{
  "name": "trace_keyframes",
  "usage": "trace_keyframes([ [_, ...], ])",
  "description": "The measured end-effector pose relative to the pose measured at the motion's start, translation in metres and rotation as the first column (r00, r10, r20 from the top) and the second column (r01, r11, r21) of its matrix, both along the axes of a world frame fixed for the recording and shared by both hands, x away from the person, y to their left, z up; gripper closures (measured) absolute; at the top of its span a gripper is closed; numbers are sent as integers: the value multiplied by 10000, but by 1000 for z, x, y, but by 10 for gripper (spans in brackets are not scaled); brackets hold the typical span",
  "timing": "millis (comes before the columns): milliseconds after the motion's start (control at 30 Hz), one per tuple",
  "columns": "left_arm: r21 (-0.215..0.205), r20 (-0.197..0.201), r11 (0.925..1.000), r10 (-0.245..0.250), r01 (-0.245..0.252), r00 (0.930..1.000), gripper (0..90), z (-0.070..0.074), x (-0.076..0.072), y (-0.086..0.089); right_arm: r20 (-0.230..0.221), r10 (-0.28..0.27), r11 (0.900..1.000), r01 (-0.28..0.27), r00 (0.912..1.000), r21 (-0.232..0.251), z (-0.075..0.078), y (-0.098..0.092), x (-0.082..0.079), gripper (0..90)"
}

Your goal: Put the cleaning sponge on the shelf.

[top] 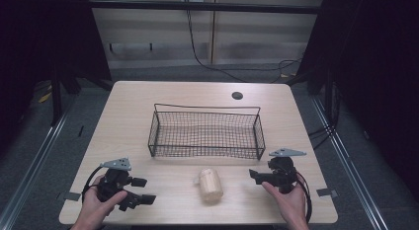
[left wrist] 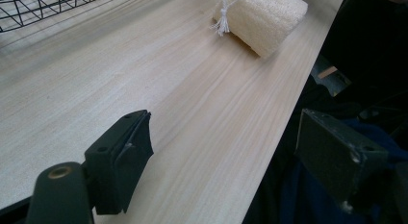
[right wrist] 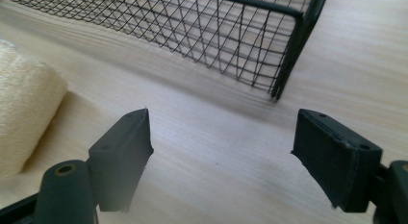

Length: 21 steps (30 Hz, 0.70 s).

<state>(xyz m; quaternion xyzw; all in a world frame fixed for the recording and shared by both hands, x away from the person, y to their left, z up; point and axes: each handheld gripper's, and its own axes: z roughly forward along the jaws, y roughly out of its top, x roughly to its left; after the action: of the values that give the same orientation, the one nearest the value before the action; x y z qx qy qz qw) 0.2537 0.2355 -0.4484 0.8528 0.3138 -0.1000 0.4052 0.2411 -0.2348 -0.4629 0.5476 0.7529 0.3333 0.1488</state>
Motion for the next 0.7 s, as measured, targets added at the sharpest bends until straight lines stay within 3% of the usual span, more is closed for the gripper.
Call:
trace_keyframes([
  [100, -20, -24, 10000, 5, -5, 10000, 196, 0, 0, 0, -49, 47, 10000, -46, 10000, 80, 1, 0, 0, 213],
  [200, -1, 1, 10000, -12, 12, 10000, 197, 1, 0, 0, -506, 197, 9994, -182, 9985, 294, 6, -1, -2, 228],
  [333, -7, 25, 10000, -60, 60, 10000, 197, 1, -1, 0, -724, 389, 9984, -357, 9966, 437, 10, 0, -2, 248],
  [400, 1, 23, 10000, -47, 47, 10000, 197, 1, -1, 0, -1052, 607, 9969, -550, 9926, 562, 14, 1, -2, 268],
  [600, -34, 57, 10000, -22, 23, 10000, 197, 1, -1, -1, -1323, 689, 9960, -606, 9888, 664, 18, 7, -4, 272],
  [700, 32, 23, 10000, -65, 65, 10000, 197, 1, -1, -1, -1643, 737, 9938, -586, 9837, 948, 19, 9, -5, 279],
])
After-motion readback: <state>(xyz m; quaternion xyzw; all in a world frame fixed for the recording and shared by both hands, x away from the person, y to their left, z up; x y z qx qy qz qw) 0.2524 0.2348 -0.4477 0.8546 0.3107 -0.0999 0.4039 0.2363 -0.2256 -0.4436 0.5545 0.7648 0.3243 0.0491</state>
